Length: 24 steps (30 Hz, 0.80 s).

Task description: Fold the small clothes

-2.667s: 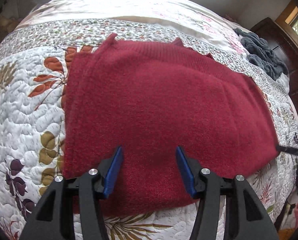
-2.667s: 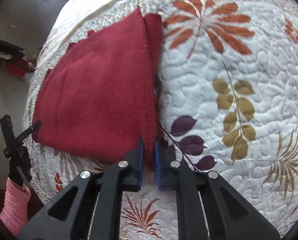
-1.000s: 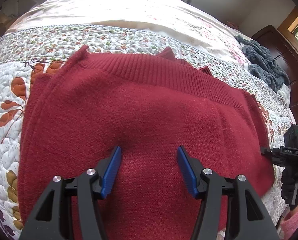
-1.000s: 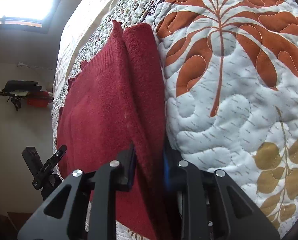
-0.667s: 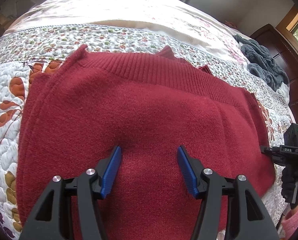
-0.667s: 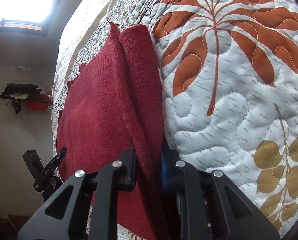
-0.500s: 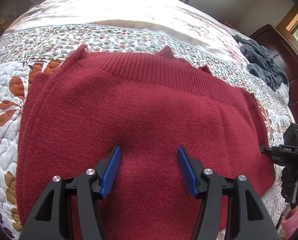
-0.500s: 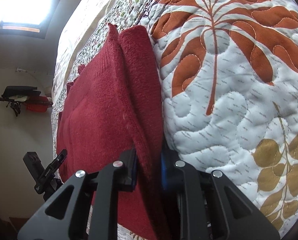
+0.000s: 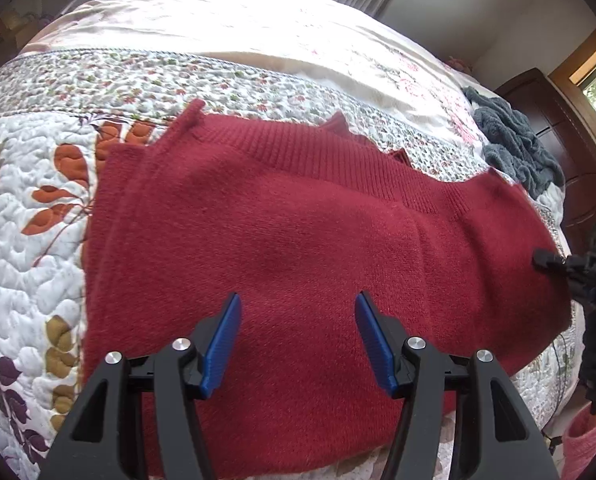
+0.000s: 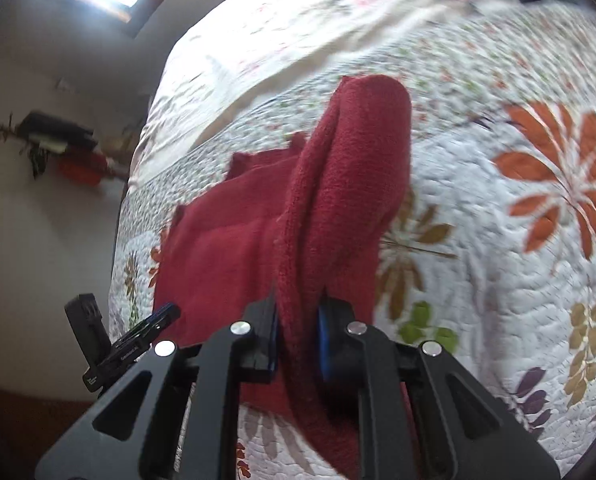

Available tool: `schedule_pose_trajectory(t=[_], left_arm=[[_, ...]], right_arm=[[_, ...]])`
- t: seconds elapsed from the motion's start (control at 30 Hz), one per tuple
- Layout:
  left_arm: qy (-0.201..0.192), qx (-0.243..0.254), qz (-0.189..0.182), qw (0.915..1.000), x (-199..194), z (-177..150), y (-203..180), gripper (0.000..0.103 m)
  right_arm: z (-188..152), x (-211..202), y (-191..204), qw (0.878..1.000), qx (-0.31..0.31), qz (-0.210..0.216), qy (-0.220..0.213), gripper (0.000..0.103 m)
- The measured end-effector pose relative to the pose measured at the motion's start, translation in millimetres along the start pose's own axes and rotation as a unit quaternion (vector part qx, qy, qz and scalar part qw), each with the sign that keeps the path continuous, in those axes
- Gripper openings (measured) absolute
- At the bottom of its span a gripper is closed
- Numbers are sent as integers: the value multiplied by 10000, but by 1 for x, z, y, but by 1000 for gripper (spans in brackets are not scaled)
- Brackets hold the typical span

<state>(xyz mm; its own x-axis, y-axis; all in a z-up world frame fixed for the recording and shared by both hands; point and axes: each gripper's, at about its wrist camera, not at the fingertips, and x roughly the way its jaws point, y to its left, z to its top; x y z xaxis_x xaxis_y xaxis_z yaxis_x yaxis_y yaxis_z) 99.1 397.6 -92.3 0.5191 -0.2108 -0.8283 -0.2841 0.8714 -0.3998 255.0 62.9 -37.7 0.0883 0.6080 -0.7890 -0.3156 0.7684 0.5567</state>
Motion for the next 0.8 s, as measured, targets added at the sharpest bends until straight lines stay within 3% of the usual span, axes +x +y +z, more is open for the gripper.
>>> schedule_pose_trajectory(t=[0.2, 0.4, 0.53, 0.67, 0.8], left_arm=[[-58, -114, -93, 9999, -10, 0, 9, 59], [-110, -159, -176, 9997, -17, 3, 13, 59], [-130, -206, -236, 9994, -19, 5, 15, 59], [-112, -267, -309, 9991, -19, 8, 15, 59], [-83, -340, -441, 9984, -18, 10, 11, 59]], right_arm=[[-5, 42, 62, 9965, -593, -496, 305, 13], [-14, 83, 77, 9937, -644, -717, 563, 13], [-18, 105, 80, 9927, -599, -745, 738, 20], [-17, 110, 78, 9946, -399, -394, 870, 37], [-14, 104, 74, 9956, -105, 73, 933, 37]])
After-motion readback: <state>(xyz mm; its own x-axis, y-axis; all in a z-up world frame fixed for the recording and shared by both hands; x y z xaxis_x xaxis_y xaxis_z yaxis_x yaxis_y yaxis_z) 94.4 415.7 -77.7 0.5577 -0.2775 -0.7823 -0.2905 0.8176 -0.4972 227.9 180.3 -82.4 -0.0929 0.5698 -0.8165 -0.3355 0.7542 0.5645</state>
